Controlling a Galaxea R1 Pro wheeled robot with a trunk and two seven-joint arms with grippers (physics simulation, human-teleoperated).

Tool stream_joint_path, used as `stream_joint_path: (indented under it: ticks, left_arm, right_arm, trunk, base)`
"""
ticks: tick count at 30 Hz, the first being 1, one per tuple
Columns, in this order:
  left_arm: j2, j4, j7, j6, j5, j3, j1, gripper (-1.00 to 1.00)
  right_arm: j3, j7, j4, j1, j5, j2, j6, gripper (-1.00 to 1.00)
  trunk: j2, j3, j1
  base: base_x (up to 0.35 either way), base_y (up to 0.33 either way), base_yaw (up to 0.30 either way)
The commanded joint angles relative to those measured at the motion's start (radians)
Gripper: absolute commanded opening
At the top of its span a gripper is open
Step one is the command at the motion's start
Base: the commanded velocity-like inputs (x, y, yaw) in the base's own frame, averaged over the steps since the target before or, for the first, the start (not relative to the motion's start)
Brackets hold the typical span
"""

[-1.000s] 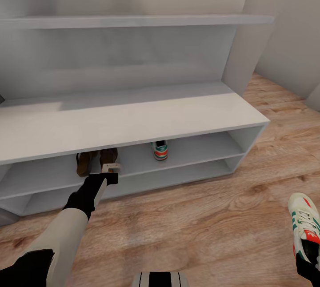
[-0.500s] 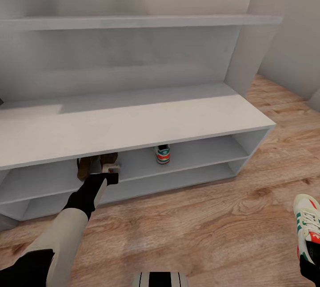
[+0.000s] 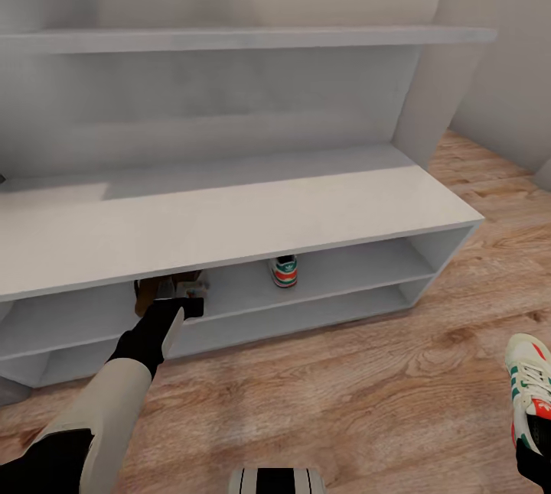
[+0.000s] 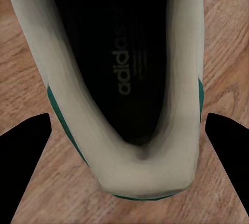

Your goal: Pick up the two gym shoes and the two sandals from the corridor floor and place them onto the hallstand (shoe rack) in the corridor, making sure they are on the rack and not on the floor. Arrange them so the two gym shoes are next to each other and the two sandals are next to each other.

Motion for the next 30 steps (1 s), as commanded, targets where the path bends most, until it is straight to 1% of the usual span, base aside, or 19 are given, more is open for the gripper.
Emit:
stream_joint_path:
  ticks: [1, 6, 16, 17, 30]
  left_arm:
    - [-0.001, -0.002, -0.004, 0.006, -0.013, 0.005, 0.0, -1.0]
    - [-0.001, -0.002, -0.004, 0.005, -0.013, 0.005, 0.0, -1.0]
    - [-0.001, -0.002, -0.007, 0.004, -0.012, 0.004, 0.001, -1.0]
    - [-0.001, -0.002, -0.007, 0.004, -0.012, 0.004, 0.0, 1.0]
    - [0.007, -0.003, 0.005, 0.003, -0.013, 0.004, 0.0, 1.0]
  right_arm:
    - [0.001, -0.003, 0.0, 0.0, -0.01, 0.0, -0.002, -1.0]
    - [0.001, -0.003, 0.0, 0.0, -0.01, 0.0, -0.002, -1.0]
    - [0.001, -0.003, 0.0, 0.0, -0.01, 0.0, -0.002, -1.0]
    - [0.001, -0.003, 0.0, 0.0, -0.01, 0.0, -0.002, -1.0]
    - [0.001, -0.003, 0.0, 0.0, -0.01, 0.0, -0.003, -1.0]
  trunk:
    - [0.0, -0.001, 0.0]
    - [0.0, -0.001, 0.0]
    - [0.0, -0.001, 0.0]
    - [0.0, -0.001, 0.0]
    - [0.0, -0.001, 0.0]
  base:
    - [0.026, 0.002, 0.0]
    - [0.107, 0.023, 0.0]
    - [0.011, 0.002, 0.0]
    - [0.0, 0.0, 0.0]
    - [-0.019, 0.0, 0.0]
